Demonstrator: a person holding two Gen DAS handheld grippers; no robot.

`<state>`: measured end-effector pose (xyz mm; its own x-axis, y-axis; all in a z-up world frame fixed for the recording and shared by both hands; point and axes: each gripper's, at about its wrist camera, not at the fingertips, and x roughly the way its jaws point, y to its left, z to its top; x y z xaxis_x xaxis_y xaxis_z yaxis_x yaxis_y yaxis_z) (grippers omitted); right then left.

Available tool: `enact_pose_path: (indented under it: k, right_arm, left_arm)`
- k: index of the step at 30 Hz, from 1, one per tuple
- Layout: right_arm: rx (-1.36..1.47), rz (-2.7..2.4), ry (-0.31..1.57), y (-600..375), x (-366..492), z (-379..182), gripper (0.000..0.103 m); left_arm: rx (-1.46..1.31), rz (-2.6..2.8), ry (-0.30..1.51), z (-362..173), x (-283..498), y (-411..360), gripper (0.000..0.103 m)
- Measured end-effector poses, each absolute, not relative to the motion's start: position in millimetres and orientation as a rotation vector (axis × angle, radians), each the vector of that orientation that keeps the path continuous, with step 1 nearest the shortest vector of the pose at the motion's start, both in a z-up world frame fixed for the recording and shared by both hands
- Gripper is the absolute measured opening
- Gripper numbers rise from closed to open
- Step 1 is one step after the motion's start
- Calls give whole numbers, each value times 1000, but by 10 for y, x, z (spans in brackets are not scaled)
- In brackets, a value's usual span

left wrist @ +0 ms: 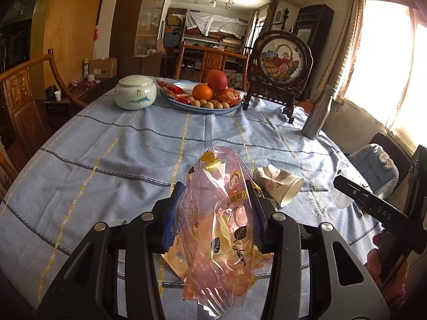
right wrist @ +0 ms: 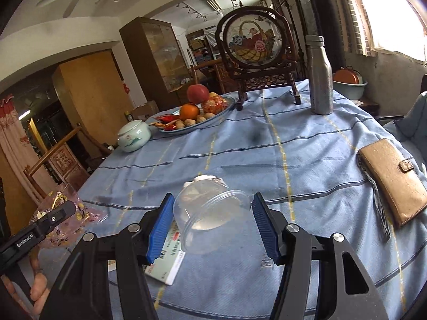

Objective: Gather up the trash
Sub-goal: 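Carry bag and clear cup over the red wastebasket and open both grippers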

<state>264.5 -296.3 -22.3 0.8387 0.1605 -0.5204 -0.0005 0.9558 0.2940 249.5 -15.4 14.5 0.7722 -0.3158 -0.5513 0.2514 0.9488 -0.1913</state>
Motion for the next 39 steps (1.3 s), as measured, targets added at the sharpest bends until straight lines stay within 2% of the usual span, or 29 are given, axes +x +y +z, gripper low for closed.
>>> enact_pose_path:
  k: [15, 25, 32, 39]
  right_arm:
    - [247, 259, 482, -2192, 2047, 152, 60]
    - [214, 399, 462, -1574, 1665, 219, 59]
    - [166, 494, 485, -1055, 1436, 248, 59]
    - [105, 592, 524, -499, 1237, 281, 59]
  left_arm:
    - [-122, -232, 525, 358, 1849, 362, 45]
    - [-142, -108, 477, 365, 1224, 1055, 46]
    - [-183, -3, 476, 203, 749, 1715, 47]
    - [-226, 124, 557, -337, 330, 2458, 47]
